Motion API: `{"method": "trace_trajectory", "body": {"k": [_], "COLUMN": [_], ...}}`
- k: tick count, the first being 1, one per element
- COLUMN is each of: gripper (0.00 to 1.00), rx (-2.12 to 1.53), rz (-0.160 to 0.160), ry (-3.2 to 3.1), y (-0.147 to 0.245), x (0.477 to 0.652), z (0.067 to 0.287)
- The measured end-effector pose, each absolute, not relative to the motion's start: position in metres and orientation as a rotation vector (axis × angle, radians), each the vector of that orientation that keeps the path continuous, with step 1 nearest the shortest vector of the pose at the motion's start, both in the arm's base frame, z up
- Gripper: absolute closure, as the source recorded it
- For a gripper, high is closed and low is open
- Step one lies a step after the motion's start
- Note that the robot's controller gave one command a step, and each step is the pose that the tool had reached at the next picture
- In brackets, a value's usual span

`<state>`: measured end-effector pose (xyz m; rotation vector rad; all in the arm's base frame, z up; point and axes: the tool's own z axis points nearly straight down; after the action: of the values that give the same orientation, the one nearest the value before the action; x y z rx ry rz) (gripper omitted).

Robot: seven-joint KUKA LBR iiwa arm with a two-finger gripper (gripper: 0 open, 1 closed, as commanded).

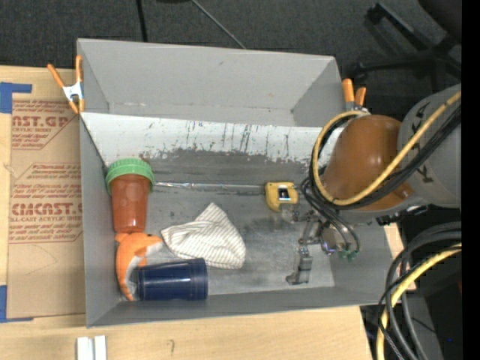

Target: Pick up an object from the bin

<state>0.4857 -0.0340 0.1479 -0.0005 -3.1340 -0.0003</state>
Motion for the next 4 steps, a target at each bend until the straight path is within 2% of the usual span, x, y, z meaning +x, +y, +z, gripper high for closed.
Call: {"method": "trace_trajectory", "body": {"k": [1, 2, 3, 4], "gripper": [0.00, 0.00, 0.00, 0.00], "rx": [0.000, -0.012, 0.010, 0.213], "rz": [0.000, -0.001, -0.003, -0.001], "ry": [-3.142, -3.141, -3.144, -3.143], "y": [-0.034, 0.006, 0.070, 0.073], "x": [0.487, 0.503, 0.517, 0.527], "z": [0.152, 0.189, 0.189, 0.141]}}
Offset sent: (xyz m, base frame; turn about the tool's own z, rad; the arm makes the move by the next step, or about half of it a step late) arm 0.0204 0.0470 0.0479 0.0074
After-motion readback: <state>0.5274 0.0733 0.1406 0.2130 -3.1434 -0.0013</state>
